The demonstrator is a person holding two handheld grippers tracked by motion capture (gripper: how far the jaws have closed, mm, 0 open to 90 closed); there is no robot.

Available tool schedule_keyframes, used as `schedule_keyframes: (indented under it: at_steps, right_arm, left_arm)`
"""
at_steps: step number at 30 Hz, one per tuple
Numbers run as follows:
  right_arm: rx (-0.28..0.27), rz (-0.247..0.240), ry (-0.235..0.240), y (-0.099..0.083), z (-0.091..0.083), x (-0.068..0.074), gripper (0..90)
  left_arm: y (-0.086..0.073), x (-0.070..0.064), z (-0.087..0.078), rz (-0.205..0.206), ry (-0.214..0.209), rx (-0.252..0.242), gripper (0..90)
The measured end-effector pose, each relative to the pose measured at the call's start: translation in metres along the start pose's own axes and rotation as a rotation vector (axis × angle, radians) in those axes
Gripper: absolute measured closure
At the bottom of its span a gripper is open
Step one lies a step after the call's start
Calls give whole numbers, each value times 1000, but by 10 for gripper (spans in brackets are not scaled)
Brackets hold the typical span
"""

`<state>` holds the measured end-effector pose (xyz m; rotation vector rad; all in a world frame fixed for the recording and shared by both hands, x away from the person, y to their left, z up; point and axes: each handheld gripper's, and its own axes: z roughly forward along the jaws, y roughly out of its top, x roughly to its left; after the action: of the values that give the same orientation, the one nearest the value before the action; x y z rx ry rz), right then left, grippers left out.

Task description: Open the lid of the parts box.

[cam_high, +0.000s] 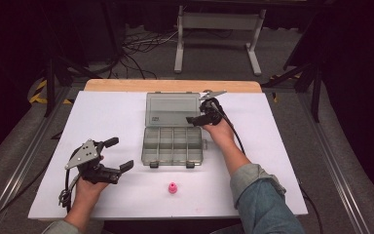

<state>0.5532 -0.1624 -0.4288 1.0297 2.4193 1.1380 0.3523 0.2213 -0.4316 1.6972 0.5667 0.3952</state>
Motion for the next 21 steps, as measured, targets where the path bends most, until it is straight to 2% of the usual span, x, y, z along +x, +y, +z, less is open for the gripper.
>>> schedule_keyframes:
  at_steps: [21]
  right_arm:
    - [29, 23, 15, -2, 1, -2, 172]
  left_arm:
    - [-1, -2, 3, 5, -20, 10, 29]
